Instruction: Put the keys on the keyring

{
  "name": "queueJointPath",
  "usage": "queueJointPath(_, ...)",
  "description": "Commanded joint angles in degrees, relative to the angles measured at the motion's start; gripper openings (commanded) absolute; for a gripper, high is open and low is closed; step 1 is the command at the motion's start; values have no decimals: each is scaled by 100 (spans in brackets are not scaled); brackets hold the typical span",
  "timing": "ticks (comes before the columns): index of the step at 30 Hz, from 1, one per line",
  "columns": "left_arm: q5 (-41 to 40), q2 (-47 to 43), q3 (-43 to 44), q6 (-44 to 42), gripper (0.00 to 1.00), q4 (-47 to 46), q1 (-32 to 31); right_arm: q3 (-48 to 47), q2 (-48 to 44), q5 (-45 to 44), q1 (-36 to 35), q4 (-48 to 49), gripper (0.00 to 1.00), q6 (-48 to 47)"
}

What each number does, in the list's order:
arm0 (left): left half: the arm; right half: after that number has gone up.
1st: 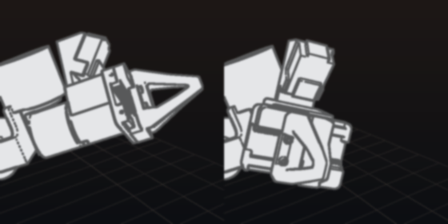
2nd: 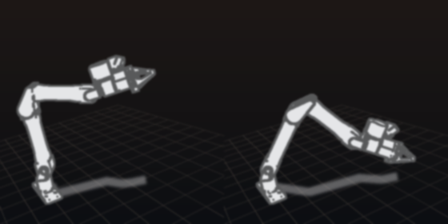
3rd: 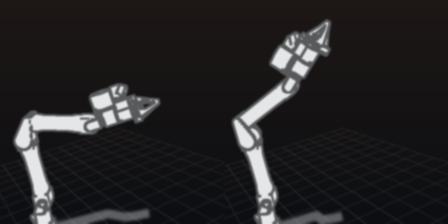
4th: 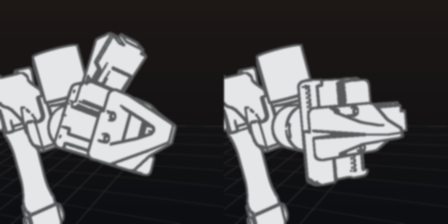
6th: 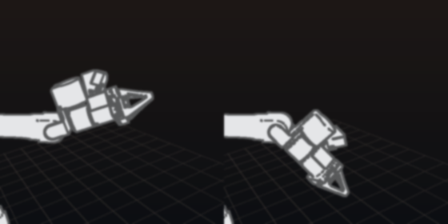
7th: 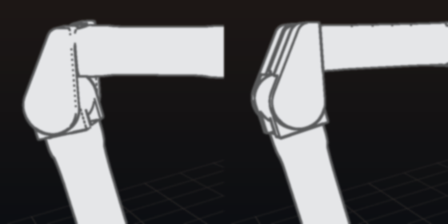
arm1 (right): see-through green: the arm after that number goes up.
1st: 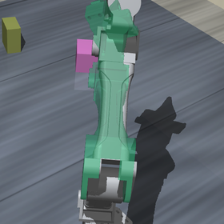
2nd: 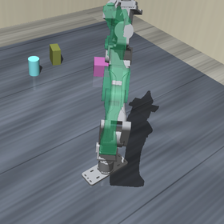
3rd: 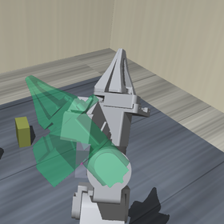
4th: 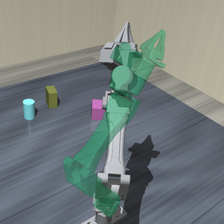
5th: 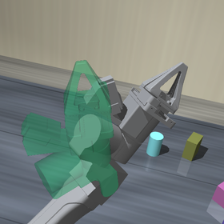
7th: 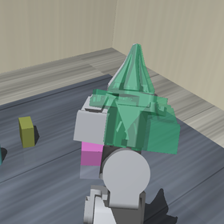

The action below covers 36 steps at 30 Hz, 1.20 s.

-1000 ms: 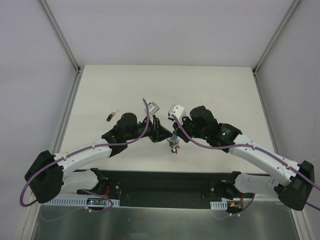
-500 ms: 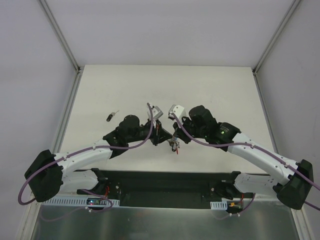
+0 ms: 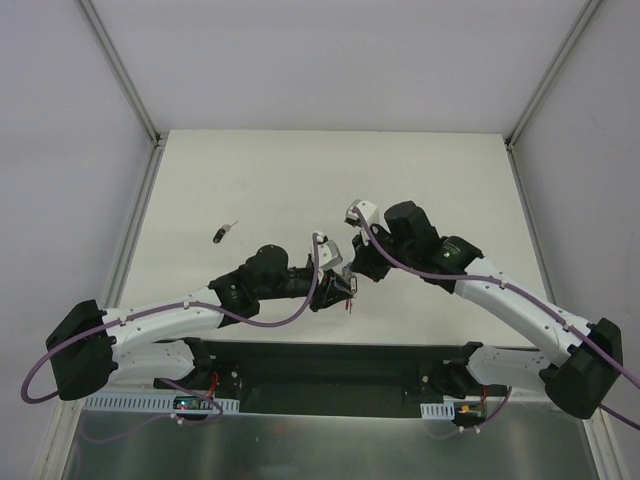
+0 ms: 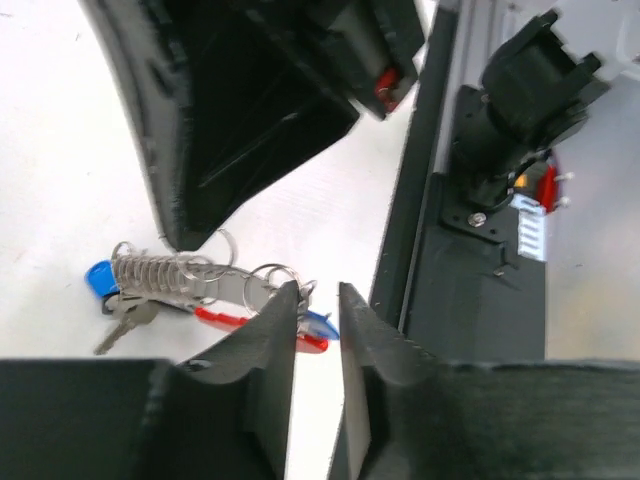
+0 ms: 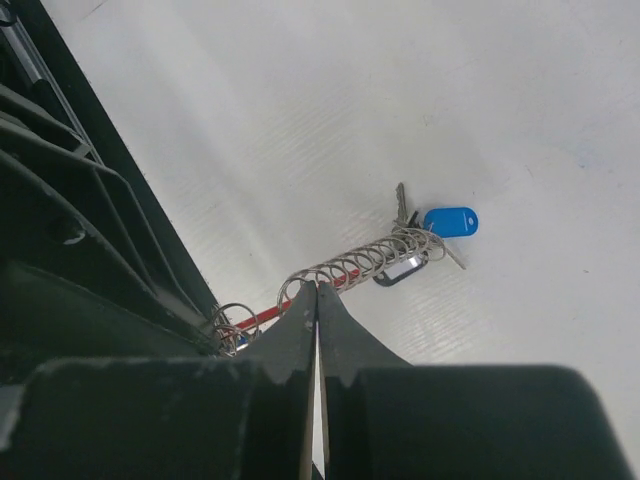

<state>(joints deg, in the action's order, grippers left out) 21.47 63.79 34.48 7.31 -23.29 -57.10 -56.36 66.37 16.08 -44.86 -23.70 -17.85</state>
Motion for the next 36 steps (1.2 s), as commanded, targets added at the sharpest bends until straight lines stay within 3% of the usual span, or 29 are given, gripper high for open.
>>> queueJointPath(1,593,-130,67,-432,29,96,-345,-271,-63,35,144,569,1,-26)
queueJointPath(2,682,-104,94,-450,38,96,-406,-253,-71,62,153,586,1,-69)
queueJointPath(6,771,-129,51,-239,53,62,-486,-148,-229,238,144,691,2,-272)
queueJointPath(12,94,-990,-582,165,59,-404,-223,133,-580,414,144,806,1,-667)
queueJointPath(16,164,-1439,-618,209,65,-194,399,230,-748,597,153,797,1,-939)
queueJointPath(23,972,-1282,-294,228,64,-107,1350,336,-959,1160,144,797,1,-1326)
queueJointPath(31,1745,-543,164,-80,58,-202,1430,187,-819,1688,100,586,1,-1564)
queueJointPath(36,2018,-350,226,-160,46,-361,1465,187,-775,1758,65,542,2,-1617)
